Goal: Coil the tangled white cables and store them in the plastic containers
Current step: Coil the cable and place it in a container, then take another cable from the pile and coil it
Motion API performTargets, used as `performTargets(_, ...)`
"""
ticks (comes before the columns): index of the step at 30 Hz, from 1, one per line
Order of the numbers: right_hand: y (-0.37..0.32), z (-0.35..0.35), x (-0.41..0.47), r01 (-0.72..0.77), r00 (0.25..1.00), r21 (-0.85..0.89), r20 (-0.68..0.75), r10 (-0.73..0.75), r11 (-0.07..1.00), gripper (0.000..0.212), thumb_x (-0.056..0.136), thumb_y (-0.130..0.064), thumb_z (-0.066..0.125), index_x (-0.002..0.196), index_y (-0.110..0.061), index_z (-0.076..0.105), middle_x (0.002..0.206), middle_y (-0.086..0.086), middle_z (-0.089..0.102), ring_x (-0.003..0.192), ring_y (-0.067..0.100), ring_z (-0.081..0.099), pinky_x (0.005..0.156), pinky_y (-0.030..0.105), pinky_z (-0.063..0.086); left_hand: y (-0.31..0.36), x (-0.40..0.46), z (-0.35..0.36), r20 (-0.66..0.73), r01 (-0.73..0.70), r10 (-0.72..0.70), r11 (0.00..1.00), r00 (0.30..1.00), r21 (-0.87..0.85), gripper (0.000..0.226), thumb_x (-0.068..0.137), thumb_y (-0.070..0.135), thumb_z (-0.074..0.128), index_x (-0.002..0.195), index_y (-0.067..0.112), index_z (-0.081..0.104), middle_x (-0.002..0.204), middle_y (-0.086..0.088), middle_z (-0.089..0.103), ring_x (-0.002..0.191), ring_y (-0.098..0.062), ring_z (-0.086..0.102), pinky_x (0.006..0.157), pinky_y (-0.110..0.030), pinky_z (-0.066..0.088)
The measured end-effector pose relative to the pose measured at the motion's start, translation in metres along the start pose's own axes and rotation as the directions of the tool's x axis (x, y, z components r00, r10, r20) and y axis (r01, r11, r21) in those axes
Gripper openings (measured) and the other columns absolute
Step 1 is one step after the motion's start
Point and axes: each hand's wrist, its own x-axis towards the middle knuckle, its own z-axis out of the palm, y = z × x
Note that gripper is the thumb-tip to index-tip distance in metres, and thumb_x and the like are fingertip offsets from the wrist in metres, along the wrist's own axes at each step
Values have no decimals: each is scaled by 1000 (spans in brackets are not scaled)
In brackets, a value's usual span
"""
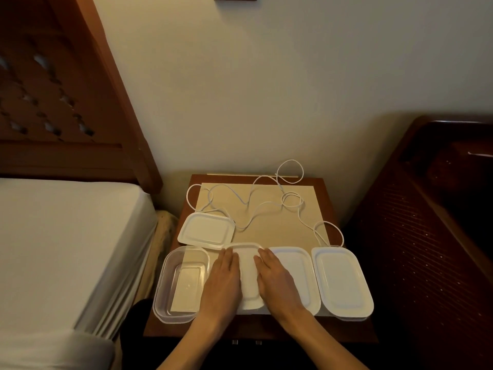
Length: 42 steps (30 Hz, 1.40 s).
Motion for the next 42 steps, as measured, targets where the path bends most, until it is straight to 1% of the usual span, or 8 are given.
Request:
performTargets(9,11,20,7,-39,990,-230,126,69,972,57,83,-23,36,134,-9,56,148,5,47,139,32,36,97,79,15,-6,11,20,19,-37,35,992,999,120,60,105,19,22,150,3,-14,152,-9,-26,148,-26,-15,118,-34,-7)
performTargets(12,13,20,6,-43,986,-237,148,80,970,56,79,-18,45,134,-10,57,149,3,46,140,30,37,96,80,15,-5,11,25,7,-37,37,992,999,118,60,101,11,33,150,-2,1,156,-18,-10,148,-31,-1,118,-39,3)
performTargets(17,26,-4,-9,8,999,-69,49,-5,998,57,102,-19,28,155,-21,9,162,-9,-8,145,10,-21,112,51,-18,-14,13,28,-83,-72,79,994,993,85,49,90,12,48,139,3,47,151,-17,37,139,-35,36,110,-47,22)
performTargets(22,42,6,-21,-98,991,-204,67,114,974,56,86,-24,43,142,-18,42,152,2,41,142,25,24,111,50,2,-4,12,28,-14,-156,156,988,988,-13,72,86,43,-12,154,25,3,156,8,-13,147,-17,-15,118,-34,-16)
performTargets(29,46,0,-8,-63,990,-151,112,81,987,71,87,-36,-8,156,-22,5,162,-6,-10,150,20,-11,114,45,-17,-10,21,41,-31,-157,157,988,987,-1,71,90,48,-18,154,28,4,162,6,-1,148,-14,-11,120,-35,-10)
performTargets(33,46,0,-6,-85,989,-166,104,103,982,59,97,-31,2,155,-23,1,162,-4,-13,149,22,-12,109,45,-18,-9,20,43,-18,-162,162,987,987,4,75,86,50,-24,154,29,1,162,7,-4,148,-13,-13,121,-38,-7)
performTargets(38,46,-23,4,-93,994,93,-40,97,991,45,102,-28,30,145,-21,41,158,-4,28,146,16,22,119,31,11,-8,26,32,-59,-158,155,986,986,-56,50,100,34,25,148,22,33,159,0,25,149,-23,12,121,-43,0)
performTargets(42,81,-53,55,-224,951,245,-156,266,943,29,99,-25,46,116,-18,68,122,-2,65,110,13,59,89,23,46,14,50,14,-282,-187,130,964,951,-188,30,92,21,58,122,18,62,135,-2,57,130,-24,48,111,-39,33)
